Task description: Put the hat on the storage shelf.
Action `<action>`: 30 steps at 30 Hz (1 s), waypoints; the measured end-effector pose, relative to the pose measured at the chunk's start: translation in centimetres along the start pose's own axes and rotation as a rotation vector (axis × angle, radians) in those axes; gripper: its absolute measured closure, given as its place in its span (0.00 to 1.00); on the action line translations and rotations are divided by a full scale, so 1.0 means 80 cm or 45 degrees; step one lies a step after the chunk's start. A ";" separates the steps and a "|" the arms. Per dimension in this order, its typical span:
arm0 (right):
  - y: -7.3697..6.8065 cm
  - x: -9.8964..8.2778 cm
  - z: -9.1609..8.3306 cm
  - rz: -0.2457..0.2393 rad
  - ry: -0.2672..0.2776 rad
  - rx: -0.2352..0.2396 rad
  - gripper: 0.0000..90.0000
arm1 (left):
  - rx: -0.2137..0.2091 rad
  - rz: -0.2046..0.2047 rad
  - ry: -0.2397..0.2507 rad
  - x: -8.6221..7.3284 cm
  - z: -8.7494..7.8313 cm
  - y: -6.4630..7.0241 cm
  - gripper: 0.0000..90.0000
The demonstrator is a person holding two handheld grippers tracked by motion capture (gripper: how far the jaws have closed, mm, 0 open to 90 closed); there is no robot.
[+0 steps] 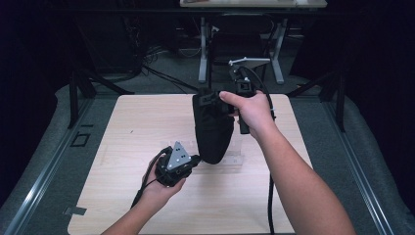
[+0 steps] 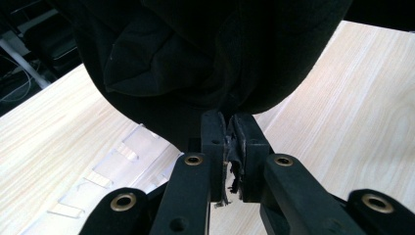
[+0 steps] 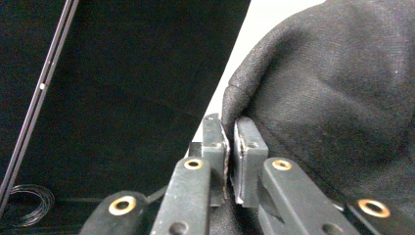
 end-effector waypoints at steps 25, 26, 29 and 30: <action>0.017 -0.009 -0.054 -0.008 0.088 -0.057 0.92 | 0.110 -0.038 -0.089 -0.066 -0.011 -0.024 0.95; 0.018 -0.011 -0.055 -0.010 0.090 -0.068 0.92 | 0.113 -0.045 -0.078 -0.066 -0.011 -0.021 0.95; 0.019 -0.016 -0.059 -0.032 0.091 -0.093 0.92 | 0.119 -0.068 -0.069 -0.068 -0.012 -0.021 0.93; 0.020 -0.018 -0.061 -0.042 0.096 -0.114 0.92 | 0.123 -0.080 -0.066 -0.069 -0.014 -0.023 0.92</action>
Point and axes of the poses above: each handheld gripper's, and its own axes: z roughly forward along the jaws, x roughly out of its top, y roughly to its right, the point moved 1 cm from there along z, roughly forward along the jaws, and after that the axes turned 2 degrees about y, right-handed, at the moved point
